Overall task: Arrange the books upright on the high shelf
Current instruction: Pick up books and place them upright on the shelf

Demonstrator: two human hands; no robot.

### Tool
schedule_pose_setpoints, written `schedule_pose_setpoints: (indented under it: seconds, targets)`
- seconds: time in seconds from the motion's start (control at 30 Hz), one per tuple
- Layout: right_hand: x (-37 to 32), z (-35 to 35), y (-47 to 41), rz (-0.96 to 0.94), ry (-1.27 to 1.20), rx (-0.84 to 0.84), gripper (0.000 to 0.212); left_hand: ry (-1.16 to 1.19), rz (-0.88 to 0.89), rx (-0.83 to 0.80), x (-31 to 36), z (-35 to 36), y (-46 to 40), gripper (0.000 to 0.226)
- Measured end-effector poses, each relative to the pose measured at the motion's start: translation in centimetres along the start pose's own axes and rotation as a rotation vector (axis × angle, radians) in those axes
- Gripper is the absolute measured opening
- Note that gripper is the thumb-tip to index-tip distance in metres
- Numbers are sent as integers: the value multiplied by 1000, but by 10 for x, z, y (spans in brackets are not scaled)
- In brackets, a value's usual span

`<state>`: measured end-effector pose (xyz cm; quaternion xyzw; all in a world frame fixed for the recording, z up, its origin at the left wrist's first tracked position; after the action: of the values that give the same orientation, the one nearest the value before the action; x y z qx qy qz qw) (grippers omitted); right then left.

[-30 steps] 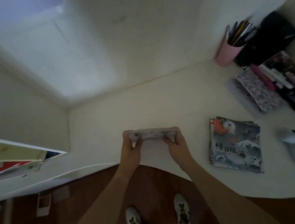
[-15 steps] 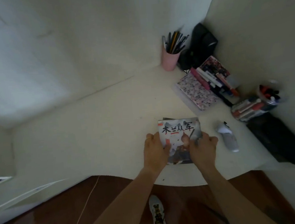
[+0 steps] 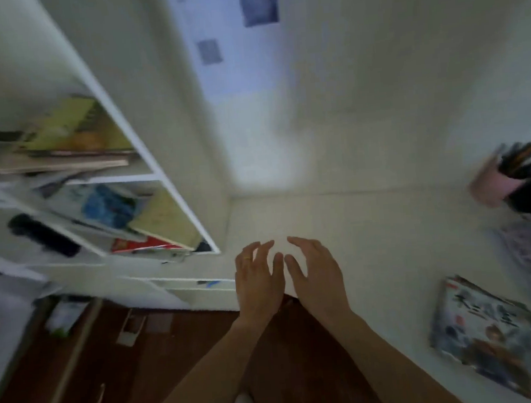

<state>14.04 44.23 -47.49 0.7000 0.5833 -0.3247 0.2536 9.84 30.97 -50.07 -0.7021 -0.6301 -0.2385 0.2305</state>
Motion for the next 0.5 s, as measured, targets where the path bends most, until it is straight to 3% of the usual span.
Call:
schedule_pose_setpoints:
  seconds: [0.1,0.23,0.33,0.5]
  targets:
    - [-101,63,-21,-178,-3,-65,31,-20,-54,214,-59,-104,-11,38]
    - [-205,128,-39,-375,-16,-52,28,39,-166,332,-135,-205,-26,33]
    - [-274,143,-59,-454,24,74,31,157,-200,394,-168,-269,-47,32]
    - [-365,120,-109,-560,174,335,37,639,-350,427,-202,-343,-101,37]
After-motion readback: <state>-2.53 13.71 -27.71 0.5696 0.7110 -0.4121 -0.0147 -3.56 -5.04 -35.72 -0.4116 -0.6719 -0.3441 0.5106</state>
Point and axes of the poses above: each hand's wrist, its own y-axis away from the middle knuckle, its own z-axis out of the palm, x = y × z, the point moved 7 cm from there along -y, towards the middle knuckle, and after that the axes turned 6 degrees about -x, right-handed, at the moved point
